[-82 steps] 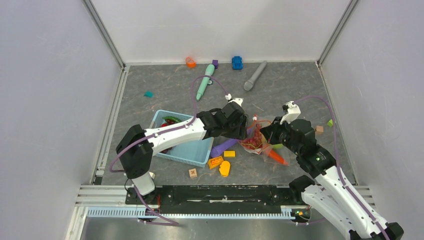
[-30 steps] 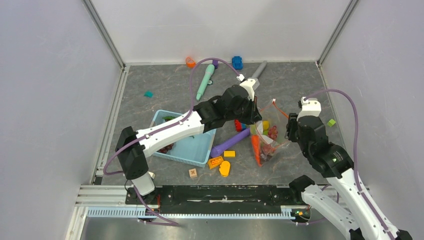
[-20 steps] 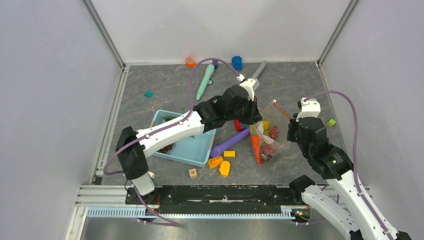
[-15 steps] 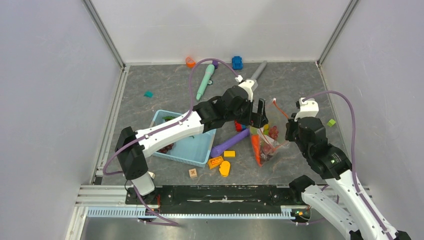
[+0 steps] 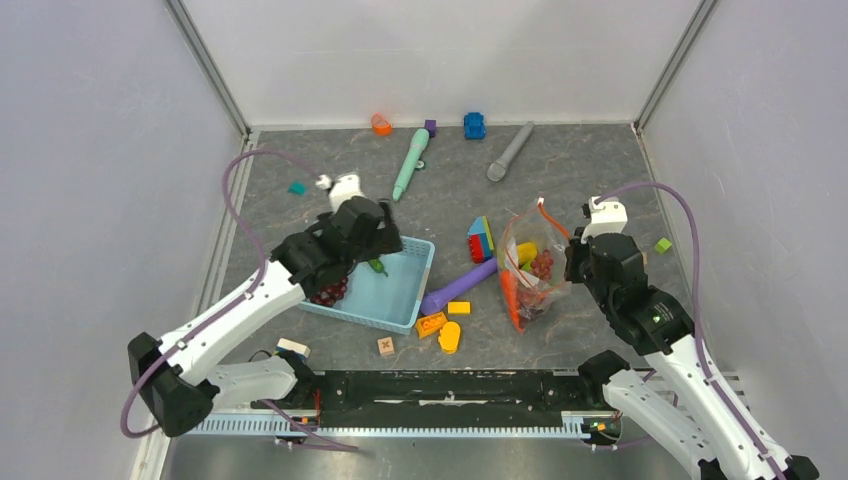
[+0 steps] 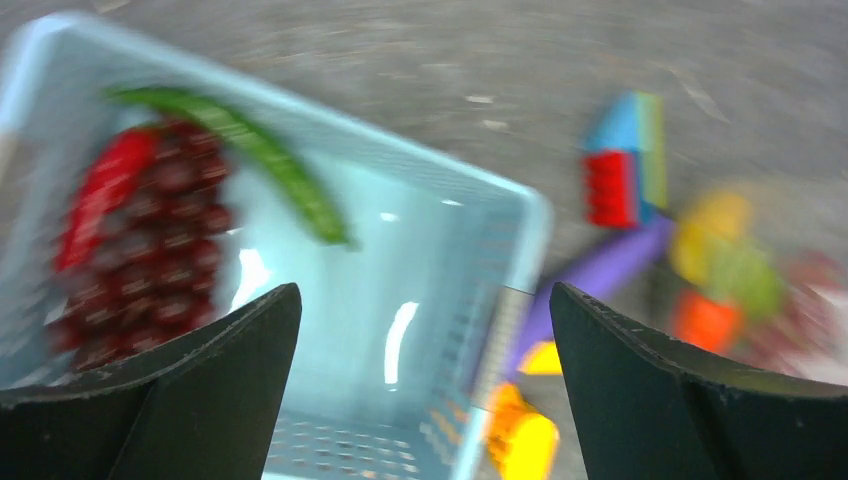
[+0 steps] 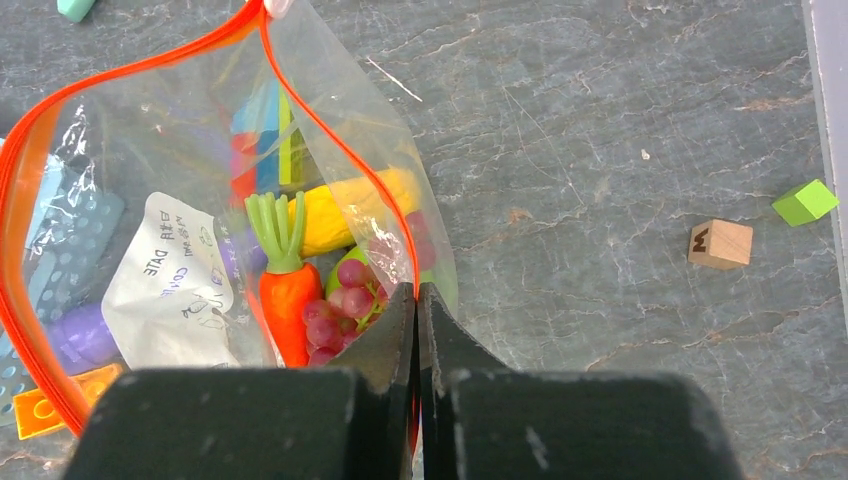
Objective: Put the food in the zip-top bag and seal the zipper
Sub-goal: Pick up the fake fruit from the bin.
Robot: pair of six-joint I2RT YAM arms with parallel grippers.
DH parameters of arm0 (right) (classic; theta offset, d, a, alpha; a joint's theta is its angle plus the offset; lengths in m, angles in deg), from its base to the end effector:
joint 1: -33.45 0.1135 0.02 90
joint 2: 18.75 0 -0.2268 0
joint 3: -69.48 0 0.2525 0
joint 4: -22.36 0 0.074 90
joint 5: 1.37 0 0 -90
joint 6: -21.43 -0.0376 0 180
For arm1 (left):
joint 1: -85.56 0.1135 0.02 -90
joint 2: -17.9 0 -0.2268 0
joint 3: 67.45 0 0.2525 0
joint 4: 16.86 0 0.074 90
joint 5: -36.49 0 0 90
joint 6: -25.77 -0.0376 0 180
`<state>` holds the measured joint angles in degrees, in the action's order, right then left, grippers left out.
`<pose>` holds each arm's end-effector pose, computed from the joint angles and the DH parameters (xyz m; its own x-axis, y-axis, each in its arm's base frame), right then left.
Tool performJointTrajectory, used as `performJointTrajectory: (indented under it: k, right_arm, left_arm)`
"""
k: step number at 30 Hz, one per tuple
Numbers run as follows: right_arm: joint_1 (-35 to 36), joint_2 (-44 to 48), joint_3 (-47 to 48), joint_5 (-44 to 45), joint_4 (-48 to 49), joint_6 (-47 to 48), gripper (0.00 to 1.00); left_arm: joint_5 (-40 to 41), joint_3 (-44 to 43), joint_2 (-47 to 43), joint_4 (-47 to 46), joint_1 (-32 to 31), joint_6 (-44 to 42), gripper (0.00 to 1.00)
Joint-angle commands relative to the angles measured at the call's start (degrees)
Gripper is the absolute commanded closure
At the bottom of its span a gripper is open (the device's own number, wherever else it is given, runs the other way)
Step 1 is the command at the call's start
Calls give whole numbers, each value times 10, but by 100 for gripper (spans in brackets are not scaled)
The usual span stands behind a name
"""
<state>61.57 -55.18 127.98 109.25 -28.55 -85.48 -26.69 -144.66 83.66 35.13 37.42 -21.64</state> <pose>0.1537 0.0671 0.2904 -0.4562 0.0649 -0.8875 -0.0380 0.9950 0.0923 0.1835 -0.1794 0.3005 -0.6143 -0.2195 -0.7580 0.0273 0.9541 -0.2984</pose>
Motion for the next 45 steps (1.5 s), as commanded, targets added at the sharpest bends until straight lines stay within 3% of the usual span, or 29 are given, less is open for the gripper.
performJointTrajectory:
  k: [1, 9, 21, 26, 30, 37, 45]
  right_arm:
    - [2, 5, -3, 4, 19, 16, 100]
    - [3, 7, -14, 12, 22, 19, 100]
    - [3, 6, -13, 18, 24, 20, 100]
    - [2, 10, -15, 23, 24, 18, 100]
    - [3, 10, -14, 24, 24, 18, 100]
    - [2, 9, -19, 31, 24, 19, 100]
    - [2, 16, -16, 31, 24, 17, 100]
  left_arm:
    - [54, 71, -18, 112, 115, 110, 0]
    - [52, 177, -31, 42, 231, 131, 0]
    - [-1, 224, 76, -84, 260, 93, 1]
    - [-9, 232, 89, -93, 260, 93, 21]
    - [-11, 247, 85, -104, 261, 107, 53]
    - [-24, 249, 52, -93, 261, 103, 98]
    - [-55, 245, -46, -66, 260, 74, 98]
